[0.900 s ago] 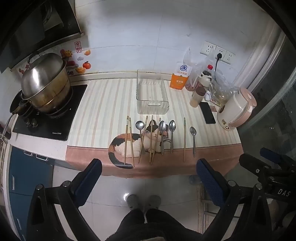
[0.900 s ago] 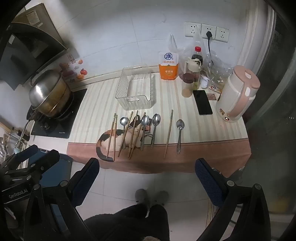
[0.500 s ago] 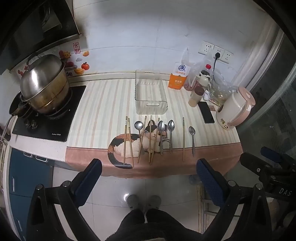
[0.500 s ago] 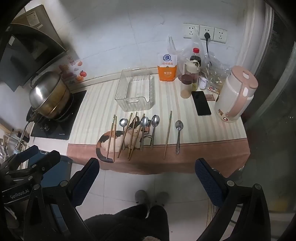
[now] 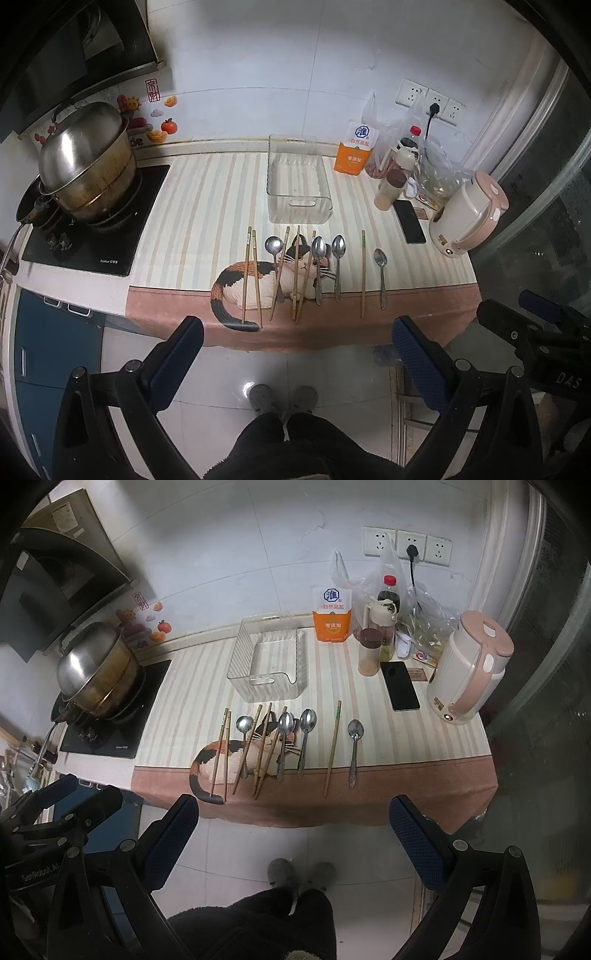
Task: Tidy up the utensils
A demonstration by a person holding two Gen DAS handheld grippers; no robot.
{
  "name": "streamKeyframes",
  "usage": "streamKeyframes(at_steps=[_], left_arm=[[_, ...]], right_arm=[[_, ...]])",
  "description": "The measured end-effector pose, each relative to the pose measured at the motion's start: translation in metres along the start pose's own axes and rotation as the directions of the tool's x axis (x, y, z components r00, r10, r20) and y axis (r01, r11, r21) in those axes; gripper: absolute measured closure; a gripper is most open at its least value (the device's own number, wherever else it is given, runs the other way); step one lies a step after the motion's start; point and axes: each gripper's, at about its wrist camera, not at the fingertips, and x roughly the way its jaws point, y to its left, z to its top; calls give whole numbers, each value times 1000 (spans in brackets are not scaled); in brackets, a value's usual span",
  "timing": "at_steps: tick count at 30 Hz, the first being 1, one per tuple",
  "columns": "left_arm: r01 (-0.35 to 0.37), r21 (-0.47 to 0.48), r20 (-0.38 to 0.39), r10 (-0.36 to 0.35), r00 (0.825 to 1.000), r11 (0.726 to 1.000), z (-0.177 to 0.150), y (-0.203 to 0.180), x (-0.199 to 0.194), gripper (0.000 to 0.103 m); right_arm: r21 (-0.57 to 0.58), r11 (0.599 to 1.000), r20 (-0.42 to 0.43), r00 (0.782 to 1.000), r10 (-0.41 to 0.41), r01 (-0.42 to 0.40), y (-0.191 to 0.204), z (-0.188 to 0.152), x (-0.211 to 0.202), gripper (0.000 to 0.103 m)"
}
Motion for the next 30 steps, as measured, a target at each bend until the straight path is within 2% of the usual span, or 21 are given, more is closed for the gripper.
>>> streamKeyframes(at_steps=[30], left_arm=[[5,-33,4,-5,1000,999,6,5,-3,0]], right_arm=[[-20,1000,13,1000,-8,8,3,7,4,0]])
